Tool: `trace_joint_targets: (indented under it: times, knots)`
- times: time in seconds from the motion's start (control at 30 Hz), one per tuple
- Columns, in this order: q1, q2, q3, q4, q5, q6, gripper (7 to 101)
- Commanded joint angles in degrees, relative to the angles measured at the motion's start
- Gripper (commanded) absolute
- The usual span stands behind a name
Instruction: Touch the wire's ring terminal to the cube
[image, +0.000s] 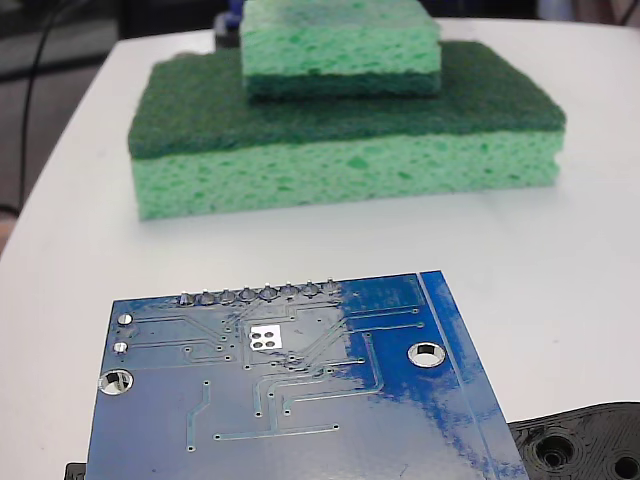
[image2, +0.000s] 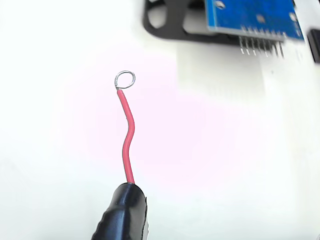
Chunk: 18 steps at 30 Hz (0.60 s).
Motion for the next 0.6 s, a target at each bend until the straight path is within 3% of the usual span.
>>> trace_joint_targets:
  times: [0.03,0.6]
  knots:
    - [0.1,0.1,0.3,-0.9,1.8,1.1,100.3]
    - [1.9,0.1,3.8,-1.3,-3.4,0.4,100.3]
